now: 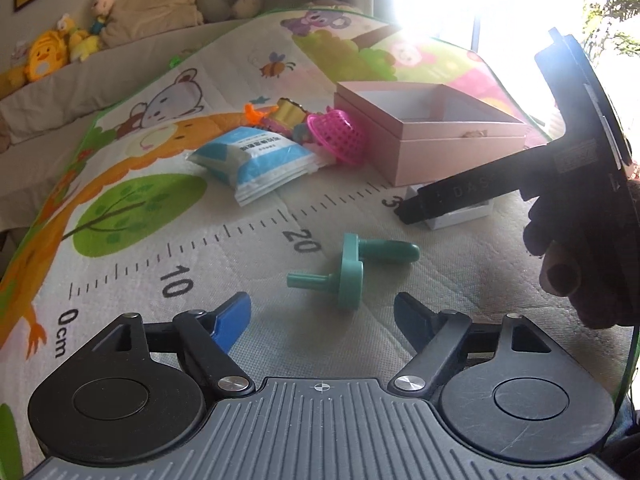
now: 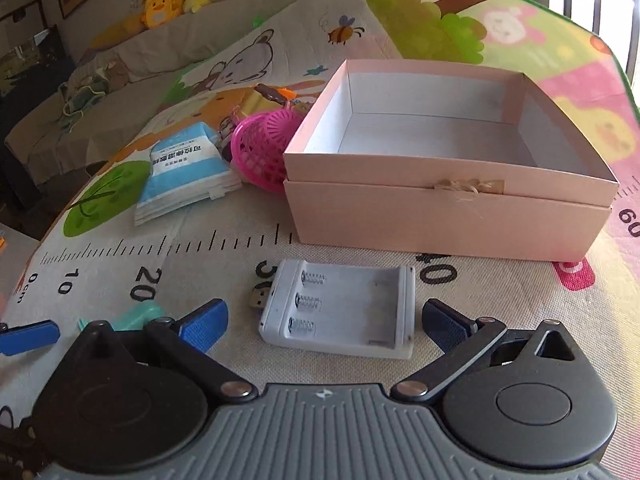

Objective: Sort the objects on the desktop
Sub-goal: 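Grasp the teal plastic toy with the left gripper while the right gripper holds the battery holder, then lift both held items and release them into the pink box, then reach the right gripper to the orange cup toy and grasp it, then lift the orange toy with the right gripper and set it on the mat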

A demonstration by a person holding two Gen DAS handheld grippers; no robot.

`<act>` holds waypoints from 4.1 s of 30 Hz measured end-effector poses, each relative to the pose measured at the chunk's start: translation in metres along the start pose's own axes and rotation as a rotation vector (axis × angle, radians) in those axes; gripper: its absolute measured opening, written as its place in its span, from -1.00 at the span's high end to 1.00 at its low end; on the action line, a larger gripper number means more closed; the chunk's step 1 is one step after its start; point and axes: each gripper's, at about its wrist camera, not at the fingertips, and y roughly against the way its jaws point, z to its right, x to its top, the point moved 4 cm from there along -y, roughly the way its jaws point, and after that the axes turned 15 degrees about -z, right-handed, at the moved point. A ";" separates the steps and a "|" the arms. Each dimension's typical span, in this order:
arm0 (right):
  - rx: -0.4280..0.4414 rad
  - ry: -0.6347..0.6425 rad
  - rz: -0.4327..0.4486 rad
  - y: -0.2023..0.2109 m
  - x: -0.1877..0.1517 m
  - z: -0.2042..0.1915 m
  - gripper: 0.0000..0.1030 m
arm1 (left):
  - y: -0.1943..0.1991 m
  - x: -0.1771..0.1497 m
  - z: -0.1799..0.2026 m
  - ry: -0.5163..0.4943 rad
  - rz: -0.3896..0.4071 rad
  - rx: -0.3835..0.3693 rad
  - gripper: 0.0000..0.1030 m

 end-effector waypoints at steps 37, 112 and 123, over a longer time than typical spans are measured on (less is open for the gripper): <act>-0.169 0.100 0.450 0.216 -0.022 0.059 -0.77 | 0.110 0.115 0.072 -0.223 0.433 0.130 0.08; 0.042 0.010 -0.194 -0.136 0.290 -0.060 0.44 | -0.051 0.056 -0.101 0.359 0.131 -0.045 -1.00; 0.043 0.042 -0.156 -0.098 0.277 -0.049 -0.12 | -0.051 0.058 -0.093 0.327 0.132 -0.007 -1.00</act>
